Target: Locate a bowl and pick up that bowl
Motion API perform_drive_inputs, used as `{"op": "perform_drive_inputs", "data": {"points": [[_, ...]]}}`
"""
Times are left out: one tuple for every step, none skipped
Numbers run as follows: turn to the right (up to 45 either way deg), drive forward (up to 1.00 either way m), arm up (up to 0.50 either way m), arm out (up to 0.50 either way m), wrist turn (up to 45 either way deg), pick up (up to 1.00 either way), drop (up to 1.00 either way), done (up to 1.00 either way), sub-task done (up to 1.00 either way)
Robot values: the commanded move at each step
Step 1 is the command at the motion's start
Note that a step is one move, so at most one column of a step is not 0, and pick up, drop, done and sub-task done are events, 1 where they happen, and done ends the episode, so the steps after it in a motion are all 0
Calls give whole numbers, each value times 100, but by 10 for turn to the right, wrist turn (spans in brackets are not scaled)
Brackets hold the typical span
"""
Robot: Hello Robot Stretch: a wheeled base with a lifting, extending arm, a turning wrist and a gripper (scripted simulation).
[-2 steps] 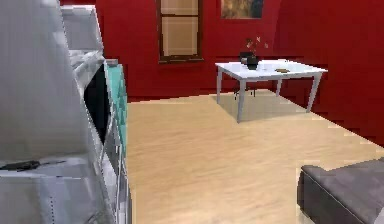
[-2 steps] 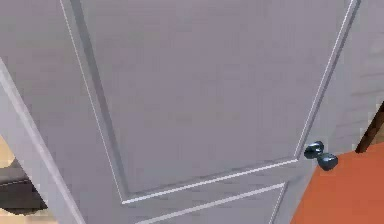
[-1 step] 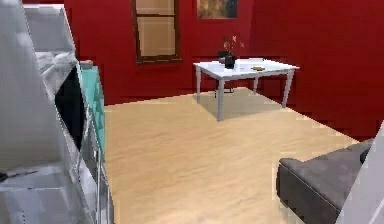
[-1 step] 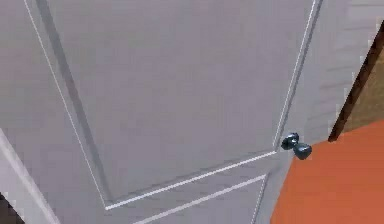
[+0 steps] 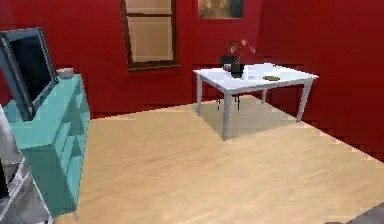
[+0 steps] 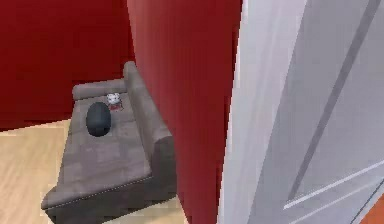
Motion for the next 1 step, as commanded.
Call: {"op": "perform_drive_inputs", "data": {"points": [[-210, 0, 0, 0, 0, 0, 0, 0, 0]]}}
